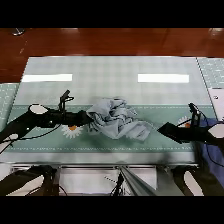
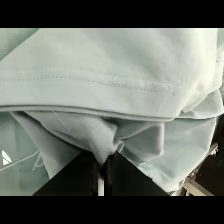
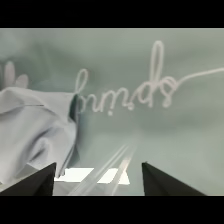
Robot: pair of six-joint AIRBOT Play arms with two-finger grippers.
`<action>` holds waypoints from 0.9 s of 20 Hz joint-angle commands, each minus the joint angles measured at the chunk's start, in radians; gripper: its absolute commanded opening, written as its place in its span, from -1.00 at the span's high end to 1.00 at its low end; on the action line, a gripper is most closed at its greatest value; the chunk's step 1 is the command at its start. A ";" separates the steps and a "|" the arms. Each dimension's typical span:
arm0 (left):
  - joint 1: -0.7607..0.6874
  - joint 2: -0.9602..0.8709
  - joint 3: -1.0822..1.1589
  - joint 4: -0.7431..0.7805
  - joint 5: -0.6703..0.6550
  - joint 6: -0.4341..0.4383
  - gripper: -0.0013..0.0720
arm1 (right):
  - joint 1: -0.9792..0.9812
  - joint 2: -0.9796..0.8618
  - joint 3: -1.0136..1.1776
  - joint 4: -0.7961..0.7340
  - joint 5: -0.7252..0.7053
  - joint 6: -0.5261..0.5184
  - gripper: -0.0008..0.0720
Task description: Fold the shirts.
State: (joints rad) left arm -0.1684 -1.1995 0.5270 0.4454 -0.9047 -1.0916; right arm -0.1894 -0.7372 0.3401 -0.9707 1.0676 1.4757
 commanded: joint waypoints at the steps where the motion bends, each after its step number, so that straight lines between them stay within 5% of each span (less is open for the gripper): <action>1: 0.000 -0.002 0.005 -0.001 -0.005 0.006 0.90 | 0.000 -0.118 -0.012 0.188 -0.029 -0.137 -0.72; 9: 0.000 -0.002 0.005 -0.001 -0.005 0.006 0.90 | 0.304 -0.396 0.034 0.373 -0.167 -0.206 -0.72; 10: 0.000 -0.002 0.005 -0.001 -0.005 0.006 0.90 | 0.341 -0.412 0.054 0.398 -0.205 -0.206 -0.53; 12: -0.005 -0.002 0.005 -0.001 -0.006 0.006 0.90 | 0.407 -0.439 0.112 0.408 -0.232 -0.231 0.83; 16: 0.017 0.043 0.100 -0.005 -0.110 0.015 0.90 | 0.393 -0.426 0.361 0.300 -0.110 -0.252 0.90; 18: 0.023 0.093 0.267 -0.005 -0.115 0.014 0.90 | 0.368 -0.427 0.597 0.154 -0.058 -0.164 0.90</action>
State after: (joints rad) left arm -0.1551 -1.1530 0.6548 0.4458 -0.9806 -1.0798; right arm 0.1871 -1.1603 0.6998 -0.6777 0.9390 1.2476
